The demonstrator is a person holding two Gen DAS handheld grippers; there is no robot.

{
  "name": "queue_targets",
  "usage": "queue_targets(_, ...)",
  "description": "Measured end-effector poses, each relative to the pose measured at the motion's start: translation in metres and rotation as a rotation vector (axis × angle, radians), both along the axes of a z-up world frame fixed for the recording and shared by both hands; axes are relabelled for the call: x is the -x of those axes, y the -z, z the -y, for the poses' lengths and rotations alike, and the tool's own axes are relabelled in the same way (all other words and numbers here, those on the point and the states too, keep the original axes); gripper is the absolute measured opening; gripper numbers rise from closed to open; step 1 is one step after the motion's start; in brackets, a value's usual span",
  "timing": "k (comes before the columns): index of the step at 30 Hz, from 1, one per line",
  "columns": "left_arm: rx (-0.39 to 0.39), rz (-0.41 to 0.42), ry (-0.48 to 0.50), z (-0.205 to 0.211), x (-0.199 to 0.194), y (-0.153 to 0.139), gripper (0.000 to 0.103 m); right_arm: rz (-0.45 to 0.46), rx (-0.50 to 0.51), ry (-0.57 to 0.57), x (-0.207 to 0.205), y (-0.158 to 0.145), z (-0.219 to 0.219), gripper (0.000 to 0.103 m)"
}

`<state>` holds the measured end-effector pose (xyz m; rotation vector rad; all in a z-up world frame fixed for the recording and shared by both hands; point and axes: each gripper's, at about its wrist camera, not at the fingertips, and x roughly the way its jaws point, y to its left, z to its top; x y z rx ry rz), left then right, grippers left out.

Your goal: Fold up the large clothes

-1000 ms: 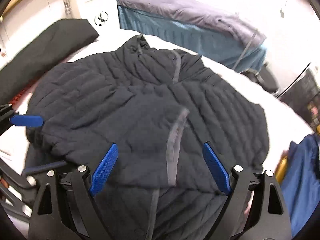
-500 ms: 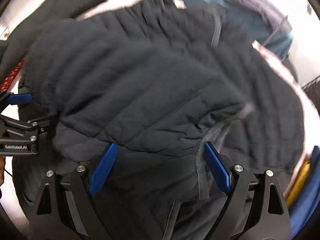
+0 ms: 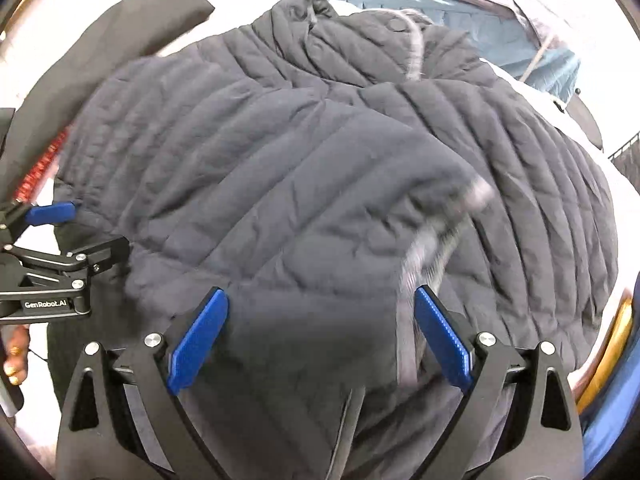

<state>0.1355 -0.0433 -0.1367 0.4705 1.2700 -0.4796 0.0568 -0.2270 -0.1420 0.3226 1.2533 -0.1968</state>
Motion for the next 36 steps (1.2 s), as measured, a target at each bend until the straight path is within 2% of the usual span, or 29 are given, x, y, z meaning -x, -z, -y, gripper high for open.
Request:
queue_targets(10,0.016,0.017,0.04,-0.02,0.048,-0.024,0.097,-0.008,-0.033,0.103,0.09,-0.014,0.025,0.092)
queue_targets(11,0.02,0.016,0.039,-0.026,0.061,-0.027,0.097,-0.012,-0.044,0.121,0.102,-0.015,0.03,0.092)
queue_targets(14,0.043,0.007,0.029,-0.045,0.068,-0.031,0.097,-0.015,-0.062,0.161,0.131,-0.018,0.039,0.092)
queue_targets(17,0.043,-0.007,-0.008,-0.077,0.074,-0.031,0.097,-0.024,-0.078,0.21,0.167,-0.02,0.05,0.092)
queue_targets(19,0.03,-0.015,-0.038,-0.102,0.064,-0.03,0.097,-0.03,-0.085,0.239,0.186,-0.019,0.057,0.092)
queue_targets(23,0.024,-0.046,-0.141,-0.161,0.064,-0.025,0.097,-0.045,-0.112,0.298,0.225,-0.016,0.073,0.092)
queue_targets(27,0.076,-0.089,-0.213,-0.203,0.071,-0.023,0.096,-0.055,-0.154,0.299,0.261,-0.014,0.076,0.092)
queue_targets(30,0.152,-0.155,-0.252,-0.239,0.085,-0.023,0.095,-0.06,-0.191,0.263,0.277,-0.012,0.072,0.092)
queue_targets(33,0.236,-0.228,-0.272,-0.251,0.101,-0.014,0.095,-0.059,-0.237,0.231,0.289,-0.007,0.067,0.092)
queue_targets(36,0.267,-0.286,-0.247,-0.249,0.116,0.0,0.095,-0.068,-0.289,0.226,0.297,0.007,0.069,0.092)
